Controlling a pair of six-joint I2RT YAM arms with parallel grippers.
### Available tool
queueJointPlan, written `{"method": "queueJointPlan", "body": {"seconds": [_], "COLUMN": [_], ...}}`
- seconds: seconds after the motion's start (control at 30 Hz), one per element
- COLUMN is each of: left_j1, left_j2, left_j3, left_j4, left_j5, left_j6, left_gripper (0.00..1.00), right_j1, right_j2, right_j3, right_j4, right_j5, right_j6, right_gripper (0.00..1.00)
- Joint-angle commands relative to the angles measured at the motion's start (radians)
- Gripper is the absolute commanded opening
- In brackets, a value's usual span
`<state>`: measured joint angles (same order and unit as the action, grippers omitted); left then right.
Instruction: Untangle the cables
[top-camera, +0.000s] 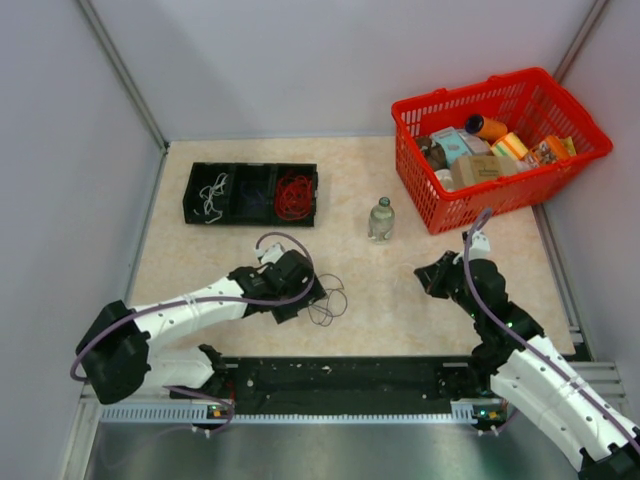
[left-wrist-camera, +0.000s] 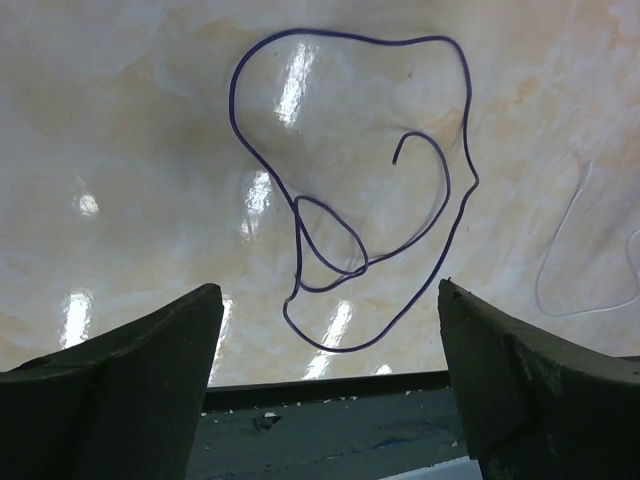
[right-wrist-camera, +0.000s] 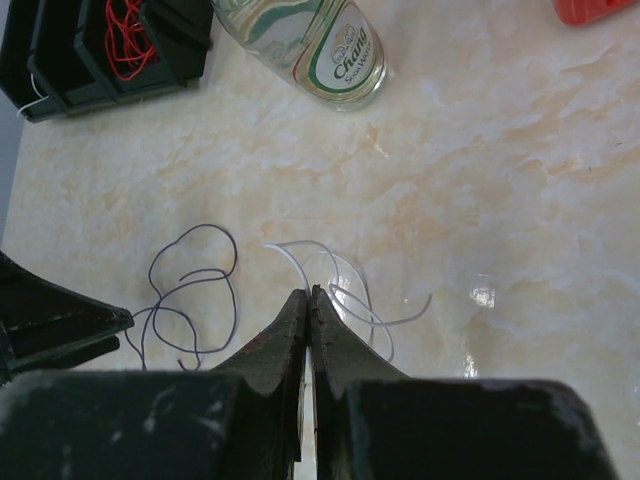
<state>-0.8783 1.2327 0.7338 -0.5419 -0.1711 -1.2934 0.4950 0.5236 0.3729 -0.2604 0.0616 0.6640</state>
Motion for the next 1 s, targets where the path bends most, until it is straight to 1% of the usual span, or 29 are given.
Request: {"method": "queueJointPlan", "body": {"seconds": [0.0,0.03,0.1,0.2,0.3,0.33,0.4,0.43,0.53,0.6,0.7,0.77,0.83,0.87,0.93,0.97], "left_j1": [-0.002,-0.004,-0.008,-0.014,-0.017,-0.019,-0.019,-0.019,-0.021,-0.021,-0.022,-0.025,-0.027,-0.027,-0.027,-0.027], "left_j2": [0.016,0.043,0.076,0.109,0.132,0.139,0.155,0.163,0.197,0.234,0.29,0.301,0.294,0.283,0.248,0.223], "left_j3": [0.004,0.021,0.026,0.003,-0.017,-0.02,-0.01,0.001,0.045,0.07,0.09,0.085,0.085,0.085,0.091,0.095], "left_j4": [0.079,0.05,0.051,0.117,0.195,0.207,0.212,0.204,0.145,0.097,0.091,0.109,0.114,0.108,0.083,0.067], "left_j5": [0.024,0.013,0.004,0.005,0.018,0.013,-0.01,-0.024,-0.07,-0.07,-0.032,-0.03,-0.05,-0.076,-0.143,-0.181], "left_j6": [-0.072,-0.054,-0.026,-0.003,0.016,0.02,0.028,0.029,0.028,0.005,-0.013,-0.021,-0.024,-0.021,-0.009,0.005], "left_gripper": [0.93,0.98,0.99,0.99,0.95,0.92,0.81,0.77,0.71,0.63,0.6,0.5,0.43,0.38,0.16,0.1], "right_j1": [-0.001,-0.001,-0.001,-0.001,-0.001,-0.001,-0.001,-0.001,-0.001,-0.001,-0.001,-0.001,-0.001,-0.001,-0.001,-0.001], "right_j2": [-0.008,-0.007,-0.011,-0.011,-0.007,-0.007,-0.007,-0.007,-0.005,-0.005,-0.005,-0.005,-0.005,-0.007,-0.008,-0.01], "right_j3": [-0.009,-0.008,-0.009,-0.014,-0.015,-0.015,-0.015,-0.015,-0.017,-0.017,-0.025,-0.028,-0.028,-0.028,-0.026,-0.028], "right_j4": [0.02,0.02,0.02,0.021,0.024,0.024,0.024,0.026,0.026,0.027,0.032,0.035,0.033,0.033,0.032,0.032], "right_j5": [-0.005,-0.005,-0.003,0.0,-0.003,-0.005,-0.003,-0.003,-0.005,-0.003,-0.005,-0.006,-0.009,-0.009,-0.011,-0.013], "right_j6": [-0.004,-0.007,-0.009,-0.007,-0.004,-0.004,-0.004,-0.004,-0.004,-0.003,0.0,0.002,0.0,0.0,-0.001,-0.001], "right_gripper": [0.0,0.0,0.0,0.0,0.0,0.0,0.0,0.0,0.0,0.0,0.0,0.0,0.0,0.0,0.0,0.0]}}
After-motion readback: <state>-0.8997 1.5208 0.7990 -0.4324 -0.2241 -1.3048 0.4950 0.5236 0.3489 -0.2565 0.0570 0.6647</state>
